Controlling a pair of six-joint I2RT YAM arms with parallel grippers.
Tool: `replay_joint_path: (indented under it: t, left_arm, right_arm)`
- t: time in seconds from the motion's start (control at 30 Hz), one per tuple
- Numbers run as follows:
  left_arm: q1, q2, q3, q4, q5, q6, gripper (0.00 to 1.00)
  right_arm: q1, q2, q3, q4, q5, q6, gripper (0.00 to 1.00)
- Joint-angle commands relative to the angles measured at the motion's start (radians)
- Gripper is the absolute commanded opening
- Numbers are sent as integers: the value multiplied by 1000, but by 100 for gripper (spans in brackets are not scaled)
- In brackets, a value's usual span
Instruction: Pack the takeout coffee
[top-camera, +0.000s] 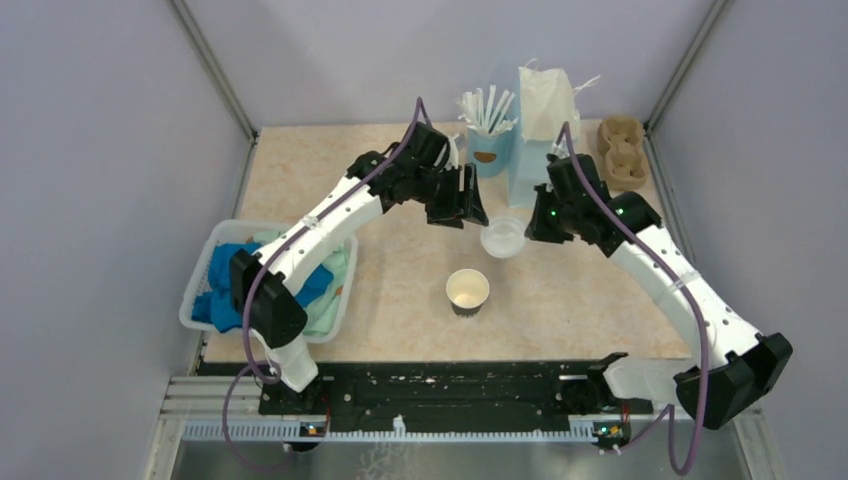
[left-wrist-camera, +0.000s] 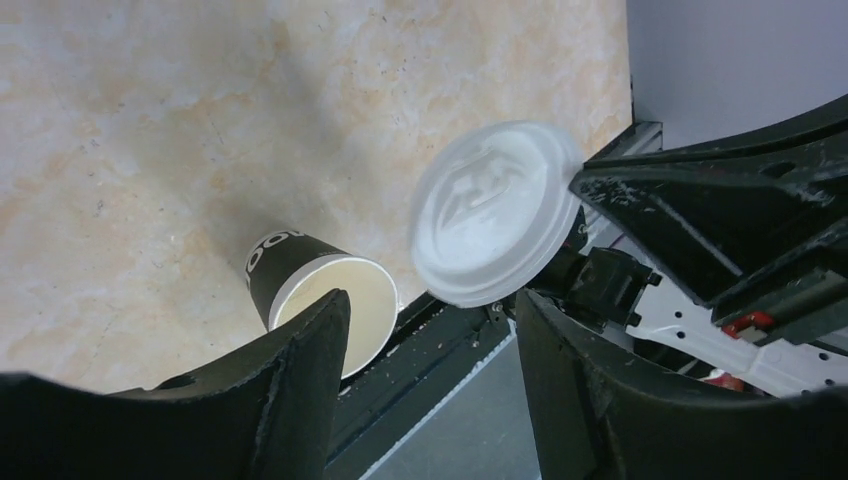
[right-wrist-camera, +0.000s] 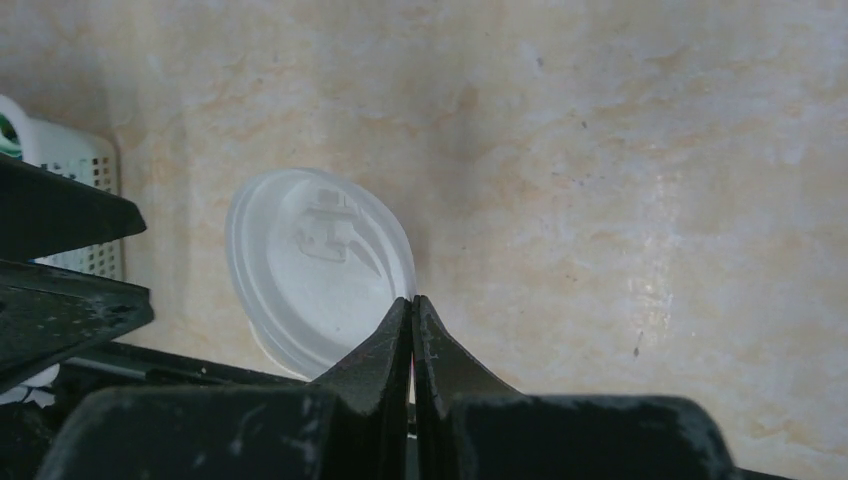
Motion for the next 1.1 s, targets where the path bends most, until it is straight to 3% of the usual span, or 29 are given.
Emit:
replay_joint_path:
  t: [0.0, 0.1, 0.2, 0.53, 0.83, 1.07]
  left_arm:
    - [-23, 10, 110, -112, -144, 54, 65]
    - [-28, 26, 133, -138, -182, 78, 51]
    - [-35, 39, 145, -166, -220, 96, 46]
    - [-51, 54, 114, -187, -251, 118, 40]
    - [-51, 63, 92, -172, -229, 119, 24]
    - [-51, 67, 85, -170, -222, 119, 23]
  right_arm:
    - [95, 61, 109, 2, 50, 43, 0]
    - [127, 87, 130, 14, 51, 52, 0]
    - [140, 103, 145, 18, 48, 56, 0]
    - [161, 115, 144, 31, 39, 61, 0]
    - [178, 120, 147, 39, 39, 70, 0]
    - [184, 122, 152, 40, 37, 70, 0]
